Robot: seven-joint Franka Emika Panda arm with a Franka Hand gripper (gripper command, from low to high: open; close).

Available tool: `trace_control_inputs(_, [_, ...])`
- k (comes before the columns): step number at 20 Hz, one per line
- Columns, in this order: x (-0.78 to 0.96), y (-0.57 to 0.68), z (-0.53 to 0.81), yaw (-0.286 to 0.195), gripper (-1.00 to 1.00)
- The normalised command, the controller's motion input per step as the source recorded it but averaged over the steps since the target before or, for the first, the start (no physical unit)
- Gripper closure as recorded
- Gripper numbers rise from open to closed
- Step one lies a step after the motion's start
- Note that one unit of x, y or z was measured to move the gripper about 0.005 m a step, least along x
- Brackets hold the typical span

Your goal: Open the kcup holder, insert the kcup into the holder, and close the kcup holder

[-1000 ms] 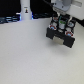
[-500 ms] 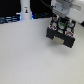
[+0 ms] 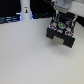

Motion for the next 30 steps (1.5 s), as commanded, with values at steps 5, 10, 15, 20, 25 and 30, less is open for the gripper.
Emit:
trace_control_inputs(5, [0.48,-0.47,0.29,0.073,-1.0])
trace_control_inputs(10, [0.6,-0.42,0.13,0.051,-1.0])
trace_control_inputs(15, [0.75,-0.36,0.12,0.014,-1.0])
trace_control_inputs(20, [0.95,-0.15,0.1,0.0,-1.0])
trace_control_inputs(25, [0.93,0.16,0.02,0.006,-1.0])
trace_control_inputs(30, [0.55,0.33,-0.12,0.135,-1.0])
